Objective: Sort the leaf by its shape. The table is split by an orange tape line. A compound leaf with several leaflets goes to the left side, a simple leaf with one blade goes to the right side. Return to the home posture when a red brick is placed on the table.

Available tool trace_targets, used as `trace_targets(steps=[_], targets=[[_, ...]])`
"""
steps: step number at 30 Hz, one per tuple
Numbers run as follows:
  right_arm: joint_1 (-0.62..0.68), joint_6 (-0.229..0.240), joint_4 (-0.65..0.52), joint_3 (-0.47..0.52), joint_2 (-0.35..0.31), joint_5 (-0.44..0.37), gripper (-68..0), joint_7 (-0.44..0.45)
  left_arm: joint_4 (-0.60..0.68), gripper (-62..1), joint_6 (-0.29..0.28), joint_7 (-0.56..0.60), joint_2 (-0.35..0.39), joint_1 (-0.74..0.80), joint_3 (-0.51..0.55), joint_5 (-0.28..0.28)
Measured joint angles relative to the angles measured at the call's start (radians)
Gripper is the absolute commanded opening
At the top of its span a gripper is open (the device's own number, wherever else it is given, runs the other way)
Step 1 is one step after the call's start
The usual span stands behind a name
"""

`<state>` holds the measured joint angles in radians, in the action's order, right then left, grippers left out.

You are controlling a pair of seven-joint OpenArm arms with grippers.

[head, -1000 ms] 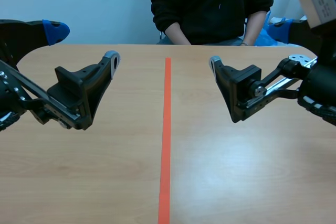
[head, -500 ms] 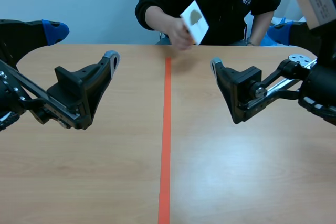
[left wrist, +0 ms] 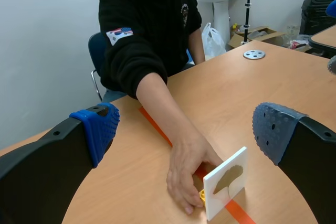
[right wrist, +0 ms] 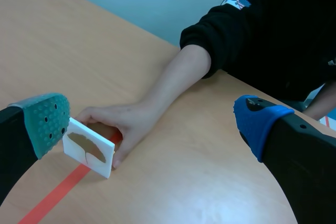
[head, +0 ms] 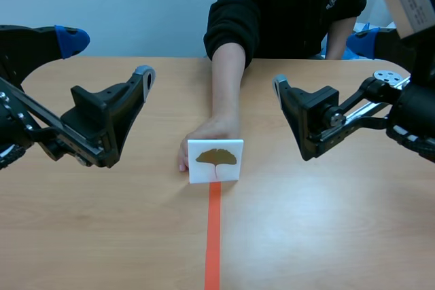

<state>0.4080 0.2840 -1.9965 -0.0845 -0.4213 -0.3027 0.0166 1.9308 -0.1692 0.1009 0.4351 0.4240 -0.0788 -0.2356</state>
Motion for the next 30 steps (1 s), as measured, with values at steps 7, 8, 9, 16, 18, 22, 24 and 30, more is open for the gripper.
trace_targets(steps=[7,8,9,16,18,22,24,30], targets=[[0.000,0.000,0.000,0.000,0.000,0.000,-2.2,0.000,-0.002,-6.3,0.000,0.000,0.000,0.000,0.000,0.000],[0.000,0.000,0.000,0.000,0.000,0.000,-2.2,0.000,-0.009,-6.3,0.000,0.002,0.000,0.000,0.000,0.000],[0.000,0.000,0.000,0.000,0.000,0.000,-2.2,0.000,-0.019,-6.3,0.000,0.001,0.001,0.000,0.000,0.000],[0.000,0.001,0.000,0.000,0.000,0.000,-2.2,0.000,-0.210,-6.3,-0.011,0.047,0.016,-0.043,0.000,0.000],[0.000,0.001,0.000,0.000,0.000,0.000,-2.2,0.000,-0.294,-6.3,-0.047,0.061,0.017,-0.083,0.000,0.000],[0.000,0.001,0.000,0.000,0.000,0.000,-2.2,0.000,-0.464,-6.3,-0.130,0.085,0.029,-0.181,-0.016,0.001],[0.000,0.001,0.000,0.000,0.000,0.000,-2.2,0.000,-0.533,-6.3,-0.174,0.092,0.049,-0.227,-0.043,0.000],[0.000,0.001,0.000,0.000,0.000,0.000,-2.2,0.000,-0.672,-6.3,-0.213,0.095,0.069,-0.336,-0.154,0.001]])
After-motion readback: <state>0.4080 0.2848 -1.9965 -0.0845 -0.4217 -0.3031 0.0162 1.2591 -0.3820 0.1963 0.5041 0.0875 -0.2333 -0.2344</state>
